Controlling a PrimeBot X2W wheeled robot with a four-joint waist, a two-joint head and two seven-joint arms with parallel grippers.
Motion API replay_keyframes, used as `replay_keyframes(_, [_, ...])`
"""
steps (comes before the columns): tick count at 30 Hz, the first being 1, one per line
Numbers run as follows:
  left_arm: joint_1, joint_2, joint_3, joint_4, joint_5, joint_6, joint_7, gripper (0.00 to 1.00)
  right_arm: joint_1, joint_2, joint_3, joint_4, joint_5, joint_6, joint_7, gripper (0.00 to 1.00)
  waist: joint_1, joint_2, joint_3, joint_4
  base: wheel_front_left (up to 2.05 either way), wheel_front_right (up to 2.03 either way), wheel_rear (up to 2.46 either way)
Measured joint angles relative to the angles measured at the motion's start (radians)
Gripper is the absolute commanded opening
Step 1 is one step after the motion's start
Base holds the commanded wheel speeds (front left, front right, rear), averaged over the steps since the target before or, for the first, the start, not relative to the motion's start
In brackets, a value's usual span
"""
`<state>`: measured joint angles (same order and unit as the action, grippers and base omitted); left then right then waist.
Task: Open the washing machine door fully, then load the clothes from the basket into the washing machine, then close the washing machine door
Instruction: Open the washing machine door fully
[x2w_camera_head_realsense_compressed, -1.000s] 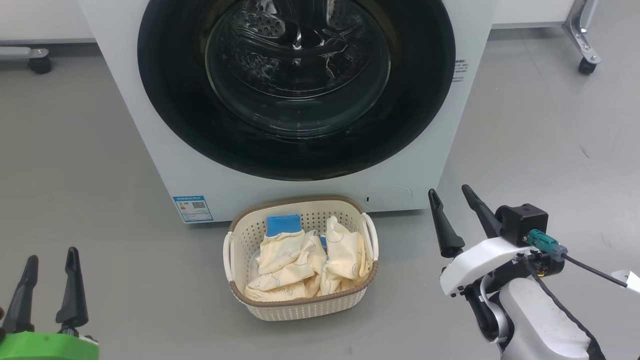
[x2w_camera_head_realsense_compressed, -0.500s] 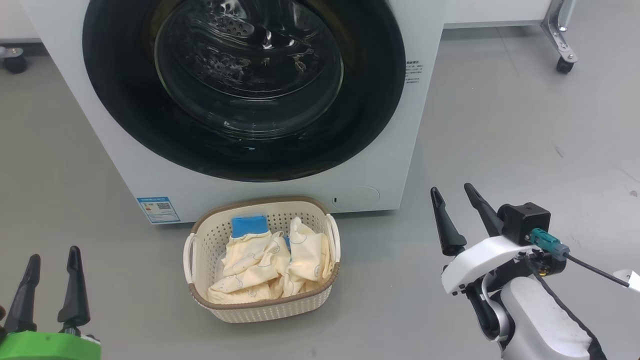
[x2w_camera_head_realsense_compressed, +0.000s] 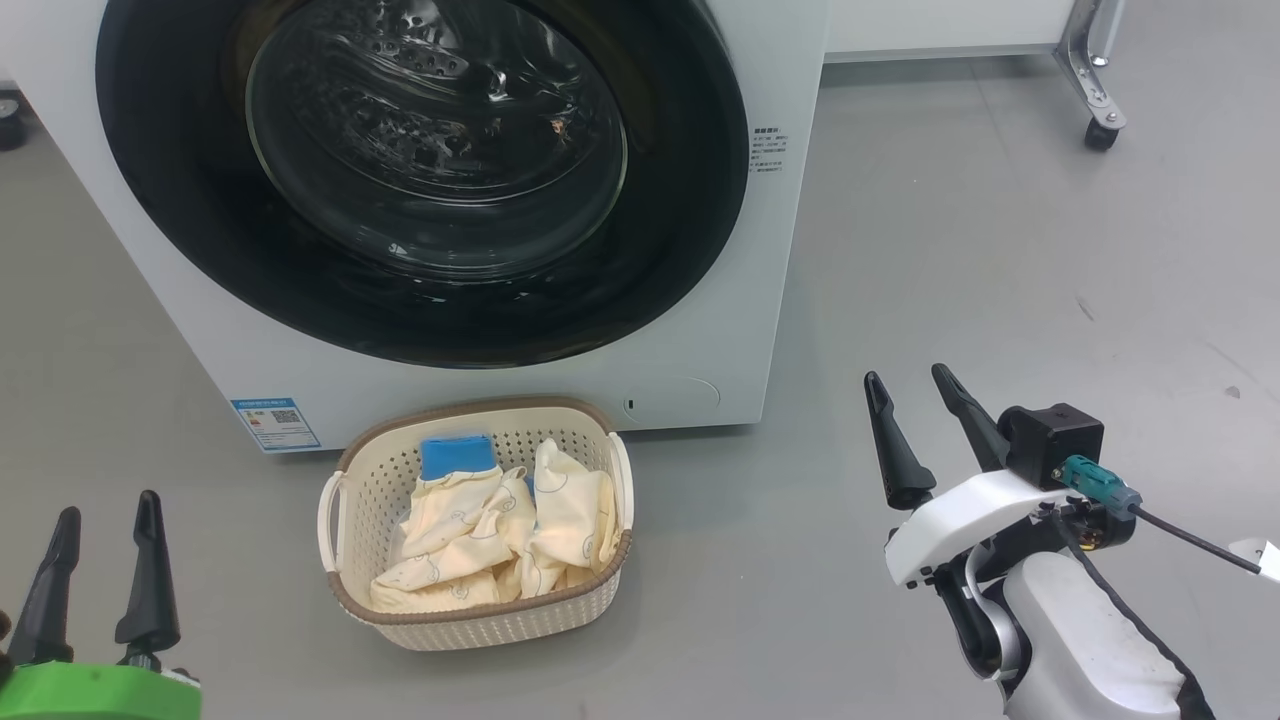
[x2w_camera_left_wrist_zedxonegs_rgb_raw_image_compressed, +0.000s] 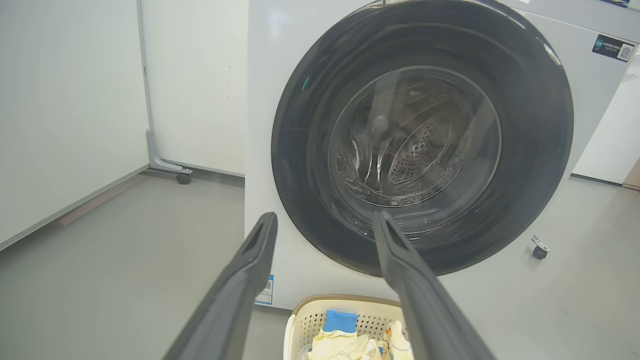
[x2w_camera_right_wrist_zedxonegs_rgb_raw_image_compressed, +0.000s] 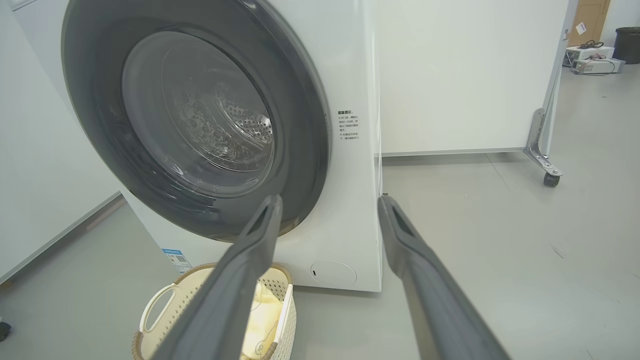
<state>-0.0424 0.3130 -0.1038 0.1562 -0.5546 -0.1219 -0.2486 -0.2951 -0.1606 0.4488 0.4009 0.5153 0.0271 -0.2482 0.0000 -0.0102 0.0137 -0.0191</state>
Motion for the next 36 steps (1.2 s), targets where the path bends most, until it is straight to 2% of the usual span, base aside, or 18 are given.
replay_keyframes(14, [0.0, 0.0, -0.001, 0.0, 0.0, 0.0, 0.0, 1.0, 0.0, 0.005, -0.009, 0.001, -0.007, 0.017, 0.0, 1.0, 0.0, 0.0, -0.003, 0.004, 0.13, 0.13, -0.26])
replay_keyframes(36, [0.0, 0.003, -0.007, 0.003, -0.008, 0.0, 0.0, 1.0, 0.0, 0.009, -0.02, 0.007, -0.019, 0.025, 0.0, 1.0, 0.0, 0.0, 0.002, 0.011, 0.0, 0.0, 0.0])
